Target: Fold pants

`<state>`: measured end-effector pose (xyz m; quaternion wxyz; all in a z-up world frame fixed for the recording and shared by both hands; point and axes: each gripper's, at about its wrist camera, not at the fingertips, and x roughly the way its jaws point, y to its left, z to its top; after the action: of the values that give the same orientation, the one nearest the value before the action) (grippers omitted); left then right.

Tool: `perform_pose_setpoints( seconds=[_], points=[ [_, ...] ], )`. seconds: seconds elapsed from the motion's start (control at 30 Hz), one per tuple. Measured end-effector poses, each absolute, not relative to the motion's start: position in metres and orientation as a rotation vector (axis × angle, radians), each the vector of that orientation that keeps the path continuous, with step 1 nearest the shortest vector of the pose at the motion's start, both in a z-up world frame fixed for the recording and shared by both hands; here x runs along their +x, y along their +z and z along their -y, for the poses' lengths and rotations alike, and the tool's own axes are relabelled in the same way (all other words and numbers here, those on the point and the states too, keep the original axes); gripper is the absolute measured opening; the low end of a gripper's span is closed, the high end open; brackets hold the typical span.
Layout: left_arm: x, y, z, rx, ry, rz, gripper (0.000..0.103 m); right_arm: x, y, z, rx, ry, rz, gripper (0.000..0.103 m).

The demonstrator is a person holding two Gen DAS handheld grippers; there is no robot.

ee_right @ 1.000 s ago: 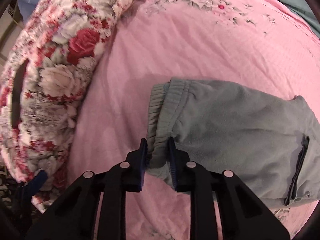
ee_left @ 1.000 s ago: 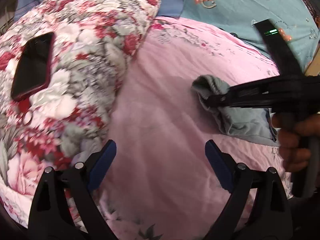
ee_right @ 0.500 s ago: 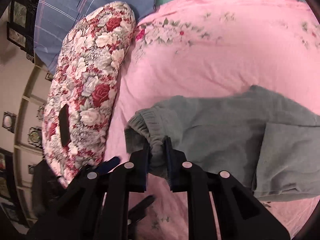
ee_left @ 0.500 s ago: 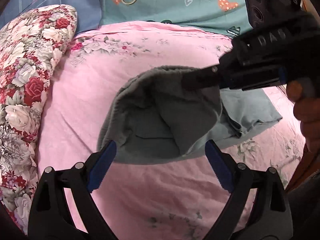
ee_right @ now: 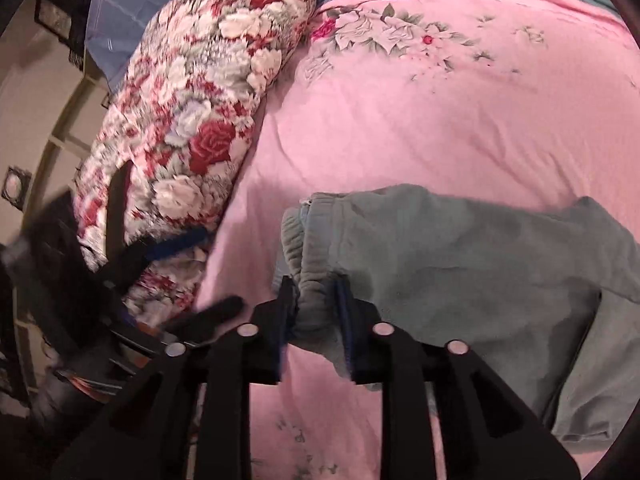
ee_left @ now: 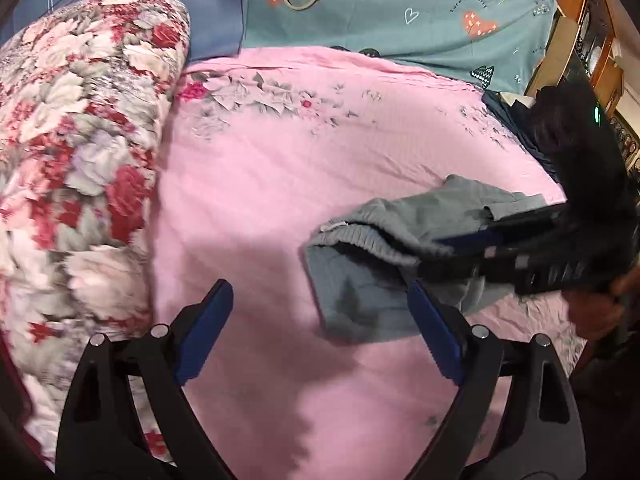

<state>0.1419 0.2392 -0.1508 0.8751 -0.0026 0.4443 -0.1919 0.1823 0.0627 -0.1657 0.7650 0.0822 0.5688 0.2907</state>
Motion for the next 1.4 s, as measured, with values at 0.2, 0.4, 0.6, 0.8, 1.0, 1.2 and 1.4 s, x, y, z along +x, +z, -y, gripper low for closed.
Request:
perform_pose_setpoints(
  seconds=[0.2,0.4,0.6,0.8,1.0,1.2,1.4],
  points=[
    [0.146,-0.135,-0.265,-0.078,-0.41,-0.905,0.09,0.15,-0.181,-0.096,-0.07,0.668,-1.15,0.046],
    [0.177,-0.139,-0.259,-0.124,-0.512,-0.936,0.09,0.109,-0.204,-0.142,-0.51,0.61,-0.95,0.048],
    [0.23,-0.17,-0.234,-0.14,-0.629,-1.044,0.09,0.096,-0.223,-0.159,-0.624,0.574,-0.911,0.048],
    [0.263,-0.206,-0.204,-0.139,-0.738,-1.188,0.088,0.105,-0.231,-0.171,-0.602,0.522,-0.885,0.048],
    [0.263,-0.218,-0.189,-0.107,-0.807,-1.259,0.036,0.116,-0.232,-0.166,-0.498,0.5,-0.897,0.025],
    [0.26,-0.184,-0.184,-0.108,-0.787,-1.205,0.033,0.11,-0.205,-0.143,-0.44,0.467,-0.829,0.013],
    [0.252,-0.118,-0.139,-0.077,-0.851,-1.07,0.031,0.094,-0.151,-0.1,-0.331,0.414,-0.708,0.013]
  ],
)
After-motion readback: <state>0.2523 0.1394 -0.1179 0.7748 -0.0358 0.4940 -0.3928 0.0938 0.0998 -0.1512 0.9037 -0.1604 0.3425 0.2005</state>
